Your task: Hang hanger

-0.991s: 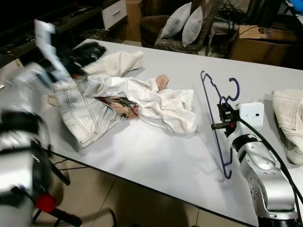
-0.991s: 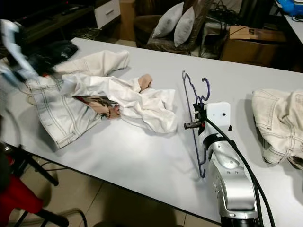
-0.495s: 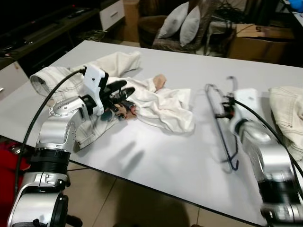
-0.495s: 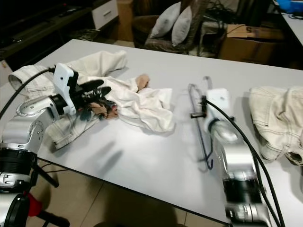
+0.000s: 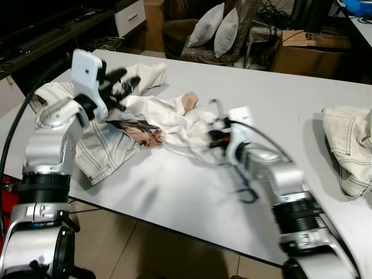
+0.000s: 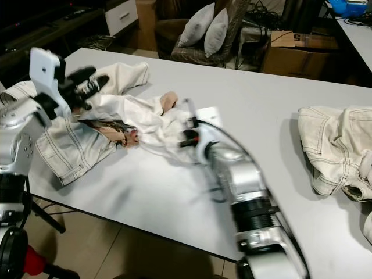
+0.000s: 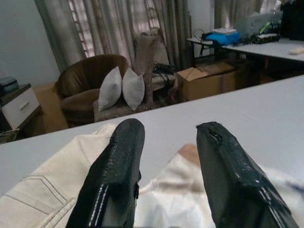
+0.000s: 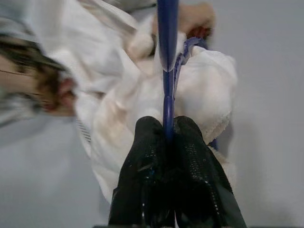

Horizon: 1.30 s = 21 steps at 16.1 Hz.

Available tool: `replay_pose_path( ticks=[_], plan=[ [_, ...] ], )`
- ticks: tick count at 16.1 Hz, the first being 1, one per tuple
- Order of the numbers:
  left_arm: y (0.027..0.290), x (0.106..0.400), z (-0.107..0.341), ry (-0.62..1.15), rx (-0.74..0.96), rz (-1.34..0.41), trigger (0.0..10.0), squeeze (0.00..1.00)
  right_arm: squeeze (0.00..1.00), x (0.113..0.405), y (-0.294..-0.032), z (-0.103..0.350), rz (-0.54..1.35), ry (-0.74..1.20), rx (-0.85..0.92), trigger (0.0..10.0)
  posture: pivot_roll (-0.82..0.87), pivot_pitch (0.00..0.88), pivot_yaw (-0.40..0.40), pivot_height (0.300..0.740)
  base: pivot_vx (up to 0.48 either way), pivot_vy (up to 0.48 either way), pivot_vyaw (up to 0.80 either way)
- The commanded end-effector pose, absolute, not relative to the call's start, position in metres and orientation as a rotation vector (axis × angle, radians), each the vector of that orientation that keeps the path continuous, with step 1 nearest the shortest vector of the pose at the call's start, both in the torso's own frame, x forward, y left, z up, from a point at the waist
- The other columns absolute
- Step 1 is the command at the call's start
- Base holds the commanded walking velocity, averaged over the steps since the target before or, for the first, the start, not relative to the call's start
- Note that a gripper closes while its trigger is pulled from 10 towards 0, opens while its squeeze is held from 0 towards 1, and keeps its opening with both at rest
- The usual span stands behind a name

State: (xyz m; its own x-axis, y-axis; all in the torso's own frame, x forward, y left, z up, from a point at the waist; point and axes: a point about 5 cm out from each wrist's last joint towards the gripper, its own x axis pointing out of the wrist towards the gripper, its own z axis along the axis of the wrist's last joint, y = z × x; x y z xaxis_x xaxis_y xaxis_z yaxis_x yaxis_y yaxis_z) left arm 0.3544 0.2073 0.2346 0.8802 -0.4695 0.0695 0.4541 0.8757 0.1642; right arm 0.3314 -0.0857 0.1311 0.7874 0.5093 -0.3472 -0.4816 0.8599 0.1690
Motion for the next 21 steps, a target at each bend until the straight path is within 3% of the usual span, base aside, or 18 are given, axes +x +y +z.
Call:
replay_pose_path(
  ticks=[1, 3, 6, 10, 14, 16, 18, 21],
  plan=[
    [0.208, 0.357, 0.241, -0.132, 0.116, -0.459, 10.0, 0.0, 0.0, 0.325, -0.079, 0.124, 0.605, 0.43, 0.212, 10.0, 0.0, 0.0, 0.079, 0.74, 0.0, 0.0, 0.0],
    [0.202, 0.359, 0.241, -0.137, 0.09, -0.472, 10.0, 0.0, 0.0, 0.323, -0.082, 0.133, 0.632, 0.384, 0.336, 10.0, 0.0, 0.0, 0.082, 0.74, 0.0, 0.0, 0.0],
    [0.19, 0.362, 0.234, -0.121, 0.061, -0.495, 10.0, 0.0, 0.0, 0.321, -0.108, 0.136, 0.57, 0.352, 0.405, 10.0, -0.04, 0.0, 0.11, 0.74, 0.0, 0.0, 0.0],
    [0.172, 0.361, 0.223, -0.104, 0.056, -0.512, 10.0, 0.0, 0.0, 0.299, -0.168, 0.142, 0.43, 0.336, 0.227, 10.0, -0.05, 0.0, 0.104, 0.74, 0.0, 0.0, 0.0],
    [0.158, 0.359, 0.204, -0.071, 0.057, -0.506, 10.0, 0.0, 0.0, 0.276, -0.208, 0.172, 0.279, 0.233, 0.041, 10.0, -0.05, 0.0, 0.087, 0.74, 0.0, 0.0, 0.0],
    [0.157, 0.355, 0.193, -0.041, 0.072, -0.487, 10.0, 0.0, 0.0, 0.265, -0.206, 0.181, 0.273, 0.189, 0.018, 10.0, -0.06, 0.0, 0.092, 0.74, 0.0, 0.0, 0.0],
    [0.15, 0.347, 0.191, -0.071, 0.015, -0.457, 10.0, 0.0, 0.0, 0.254, -0.204, 0.191, 0.139, 0.089, -0.088, 10.0, -0.05, 0.0, 0.08, 0.74, 0.0, 0.0, 0.0],
    [0.142, 0.33, 0.173, -0.058, 0.024, -0.429, 10.0, 0.0, 0.0, 0.24, -0.196, 0.202, 0.029, -0.007, -0.178, 10.0, -0.07, 0.0, 0.076, 0.74, 0.0, 0.0, -0.79]
  ],
)
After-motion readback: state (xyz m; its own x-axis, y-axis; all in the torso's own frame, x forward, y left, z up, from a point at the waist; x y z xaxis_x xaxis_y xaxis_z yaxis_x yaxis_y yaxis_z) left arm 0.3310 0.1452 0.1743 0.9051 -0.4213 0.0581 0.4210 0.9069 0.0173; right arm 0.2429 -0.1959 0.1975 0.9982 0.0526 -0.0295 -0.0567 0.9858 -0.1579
